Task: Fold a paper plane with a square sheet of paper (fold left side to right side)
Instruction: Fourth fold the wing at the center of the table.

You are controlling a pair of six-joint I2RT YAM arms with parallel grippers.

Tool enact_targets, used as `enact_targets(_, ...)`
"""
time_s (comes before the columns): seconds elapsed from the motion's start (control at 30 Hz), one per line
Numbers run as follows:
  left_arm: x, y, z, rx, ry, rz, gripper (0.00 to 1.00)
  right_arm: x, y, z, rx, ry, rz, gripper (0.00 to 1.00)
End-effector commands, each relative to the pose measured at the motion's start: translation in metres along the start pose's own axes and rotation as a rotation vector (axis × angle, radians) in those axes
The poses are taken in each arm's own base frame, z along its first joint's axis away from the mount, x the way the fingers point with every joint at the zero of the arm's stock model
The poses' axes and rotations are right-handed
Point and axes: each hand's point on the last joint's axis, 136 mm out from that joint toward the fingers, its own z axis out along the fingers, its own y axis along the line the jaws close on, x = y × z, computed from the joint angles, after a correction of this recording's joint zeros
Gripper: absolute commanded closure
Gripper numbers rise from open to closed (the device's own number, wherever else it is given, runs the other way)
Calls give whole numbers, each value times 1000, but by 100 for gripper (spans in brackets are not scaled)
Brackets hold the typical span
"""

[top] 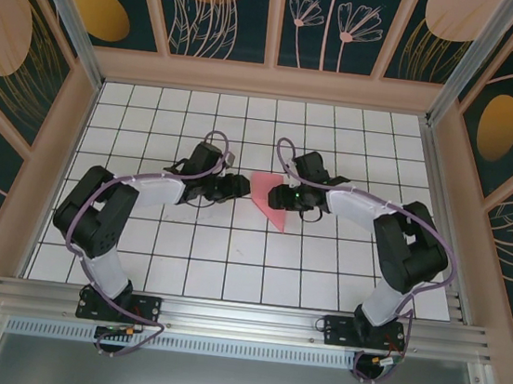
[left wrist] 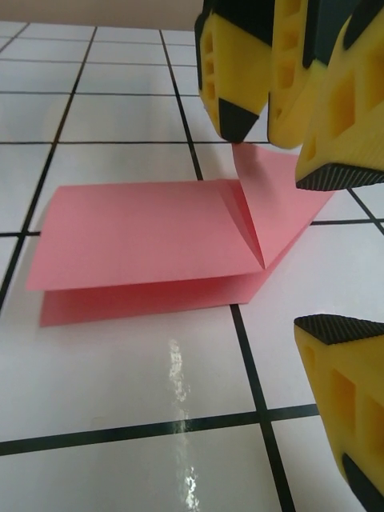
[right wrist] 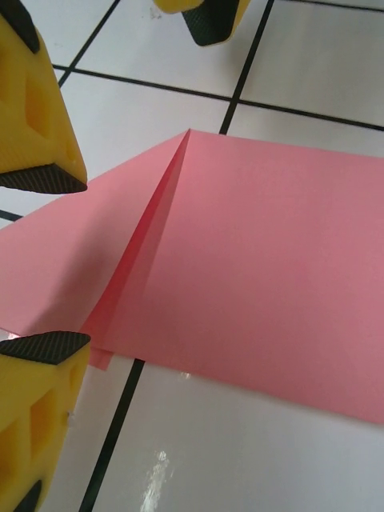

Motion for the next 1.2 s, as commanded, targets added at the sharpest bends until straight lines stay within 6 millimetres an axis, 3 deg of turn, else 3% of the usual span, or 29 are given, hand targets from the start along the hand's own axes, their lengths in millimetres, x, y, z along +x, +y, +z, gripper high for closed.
enact_targets(0.0,-1,-13,7,40,13,8,51,4,-9,6,36,30,-11,48)
enact_targets(0.1,1,-15,11,43,27,12,51,5,-14,8,55,33,-9,48)
enact_targets(0.13,3,-17,13,45,33,14,51,1,-24,7,66,25,13,48)
enact_targets(0.47,10,-16,28,29,63,12,51,6,-28,10,72,34,22,48)
enact_targets(0.73,13,-6,29,-15,68,4,50,8,-32,9,85,36,24,62)
enact_targets(0.77,6,-15,29,4,57,13,50,8,-33,9,86,38,27,63)
enact_targets(1.17,5,-21,43,11,76,20,51,10,-34,10,90,43,28,63)
